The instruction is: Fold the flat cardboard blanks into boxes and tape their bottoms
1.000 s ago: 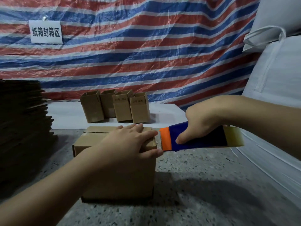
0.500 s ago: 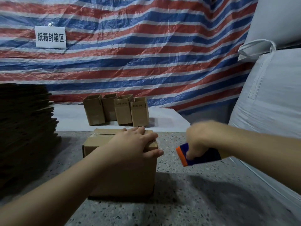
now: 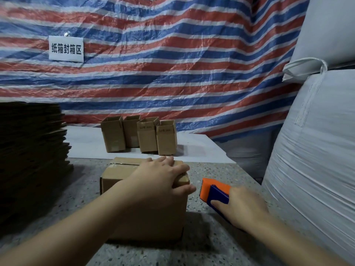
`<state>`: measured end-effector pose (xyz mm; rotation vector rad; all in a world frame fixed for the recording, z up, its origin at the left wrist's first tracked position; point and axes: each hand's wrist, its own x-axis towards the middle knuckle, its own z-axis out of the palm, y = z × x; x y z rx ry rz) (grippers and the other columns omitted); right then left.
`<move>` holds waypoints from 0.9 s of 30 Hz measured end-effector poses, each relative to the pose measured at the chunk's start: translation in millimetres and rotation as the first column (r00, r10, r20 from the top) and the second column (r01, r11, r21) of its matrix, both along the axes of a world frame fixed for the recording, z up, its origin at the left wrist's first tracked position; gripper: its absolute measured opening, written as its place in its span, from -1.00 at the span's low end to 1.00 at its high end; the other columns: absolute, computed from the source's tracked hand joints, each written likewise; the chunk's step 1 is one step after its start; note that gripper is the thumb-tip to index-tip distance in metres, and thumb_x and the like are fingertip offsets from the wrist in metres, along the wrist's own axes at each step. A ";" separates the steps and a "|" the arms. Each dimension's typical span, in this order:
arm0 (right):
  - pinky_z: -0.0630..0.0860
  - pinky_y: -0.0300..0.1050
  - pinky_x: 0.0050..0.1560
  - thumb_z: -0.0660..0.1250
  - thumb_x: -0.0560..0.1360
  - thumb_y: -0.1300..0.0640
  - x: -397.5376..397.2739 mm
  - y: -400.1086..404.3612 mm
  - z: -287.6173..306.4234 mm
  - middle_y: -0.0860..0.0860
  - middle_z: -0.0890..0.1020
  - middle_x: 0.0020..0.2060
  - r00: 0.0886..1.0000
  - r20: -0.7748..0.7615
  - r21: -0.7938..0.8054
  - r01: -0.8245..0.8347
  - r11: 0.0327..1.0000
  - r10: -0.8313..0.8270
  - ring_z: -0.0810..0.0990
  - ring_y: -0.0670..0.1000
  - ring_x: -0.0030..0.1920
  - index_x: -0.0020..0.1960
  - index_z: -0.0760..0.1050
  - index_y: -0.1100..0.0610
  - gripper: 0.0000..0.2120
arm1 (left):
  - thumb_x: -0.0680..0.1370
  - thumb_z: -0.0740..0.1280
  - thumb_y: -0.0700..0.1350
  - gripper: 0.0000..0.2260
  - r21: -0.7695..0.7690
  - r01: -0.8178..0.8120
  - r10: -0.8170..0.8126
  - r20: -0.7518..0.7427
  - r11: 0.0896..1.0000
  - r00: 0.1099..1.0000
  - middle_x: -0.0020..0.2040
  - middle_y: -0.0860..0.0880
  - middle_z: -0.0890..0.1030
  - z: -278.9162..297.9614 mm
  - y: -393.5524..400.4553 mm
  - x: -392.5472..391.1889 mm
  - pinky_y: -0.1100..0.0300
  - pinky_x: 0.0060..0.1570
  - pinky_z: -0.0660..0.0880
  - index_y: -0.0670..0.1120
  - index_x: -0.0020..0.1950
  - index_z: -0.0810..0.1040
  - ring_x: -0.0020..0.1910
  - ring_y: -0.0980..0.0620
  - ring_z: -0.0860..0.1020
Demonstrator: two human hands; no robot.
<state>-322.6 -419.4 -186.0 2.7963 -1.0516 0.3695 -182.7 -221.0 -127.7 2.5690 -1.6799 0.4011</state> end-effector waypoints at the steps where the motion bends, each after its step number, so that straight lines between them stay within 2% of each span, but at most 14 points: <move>1: 0.34 -0.13 -0.33 0.23 0.47 -0.45 -0.7 1.4 -5.4 -0.01 0.66 -0.05 1.000 0.014 -0.002 0.009 1.000 -0.009 0.62 0.05 -0.12 0.02 0.56 0.01 -0.47 | 0.47 -0.13 0.51 -0.34 0.004 -0.003 0.003 -0.004 1.000 1.000 0.41 -0.03 0.39 0.3 0.1 -0.4 -0.04 0.28 0.35 0.25 0.49 0.15 0.35 -0.04 0.39; 5: 0.40 -0.13 -0.23 0.24 0.46 -0.45 -2.7 3.8 -23.6 -0.06 0.68 0.00 0.999 0.043 -0.001 0.027 1.000 -0.027 0.66 0.00 0.01 0.06 0.55 -0.03 -0.48 | 0.49 -0.09 0.49 -0.35 0.012 -0.015 0.015 -0.014 1.000 1.000 0.43 -0.04 0.37 1.2 1.1 -2.1 -0.06 0.32 0.32 0.24 0.51 0.16 0.38 -0.05 0.36; 12: 0.42 -0.16 -0.28 0.23 0.43 -0.49 -2.2 12.1 -41.8 -0.11 0.67 -0.04 0.990 0.086 0.049 0.103 0.993 -0.107 0.67 -0.05 -0.04 0.13 0.47 -0.02 -0.43 | 0.50 -0.07 0.49 -0.35 0.011 -0.012 0.012 -0.024 1.000 1.000 0.48 -0.05 0.33 2.2 1.6 -2.5 -0.10 0.37 0.27 0.24 0.52 0.14 0.44 -0.06 0.31; 15: 0.40 -0.14 -0.27 0.24 0.44 -0.47 -1.3 12.3 -38.5 -0.09 0.66 -0.03 0.989 0.044 0.107 0.137 0.985 -0.142 0.66 -0.03 -0.05 0.15 0.47 -0.01 -0.41 | 0.51 -0.06 0.48 -0.36 0.010 -0.012 0.012 -0.034 1.000 0.999 0.49 -0.04 0.33 2.5 1.6 -3.1 -0.10 0.39 0.26 0.24 0.52 0.14 0.44 -0.06 0.31; 18: 0.45 -0.13 -0.24 0.19 0.45 -0.49 -0.3 11.3 -31.9 -0.08 0.64 -0.05 0.987 -0.027 0.170 0.159 0.973 -0.156 0.59 -0.03 -0.14 0.19 0.46 0.02 -0.37 | 0.51 -0.05 0.48 -0.35 0.021 -0.014 0.015 -0.037 1.000 0.999 0.52 -0.04 0.29 3.4 1.9 -4.3 -0.11 0.42 0.22 0.24 0.53 0.14 0.48 -0.07 0.27; 22: 0.53 -0.11 -0.15 0.08 0.47 -0.52 1.7 11.0 -26.8 -0.08 0.60 -0.20 0.983 -0.082 0.260 0.180 0.949 -0.165 0.58 -0.04 -0.20 0.06 0.50 0.04 -0.35 | 0.51 -0.05 0.47 -0.35 0.025 -0.014 0.015 -0.038 1.000 0.999 0.53 -0.06 0.28 3.5 2.2 -5.2 -0.12 0.43 0.20 0.23 0.53 0.14 0.49 -0.09 0.26; 25: 0.49 -0.09 -0.11 -0.05 0.49 -0.54 1.4 12.6 -17.2 -0.02 0.66 -0.07 0.982 -0.090 0.296 0.185 0.937 -0.166 0.58 0.00 -0.13 0.00 0.57 0.05 -0.27 | 0.51 -0.04 0.47 -0.35 0.029 -0.019 0.021 -0.044 0.999 0.999 0.54 -0.08 0.26 3.8 2.2 -6.3 -0.15 0.44 0.17 0.23 0.54 0.13 0.51 -0.10 0.23; 27: 0.51 -0.03 0.07 -0.12 0.49 -0.54 0.1 13.7 -2.2 0.04 0.65 0.13 0.983 -0.013 0.244 0.183 0.952 -0.185 0.60 0.07 0.07 0.19 0.54 0.07 -0.19 | 0.51 -0.03 0.47 -0.36 0.028 -0.017 0.018 -0.051 0.999 0.999 0.54 -0.08 0.27 4.2 2.4 -6.2 -0.15 0.44 0.18 0.22 0.53 0.14 0.50 -0.10 0.23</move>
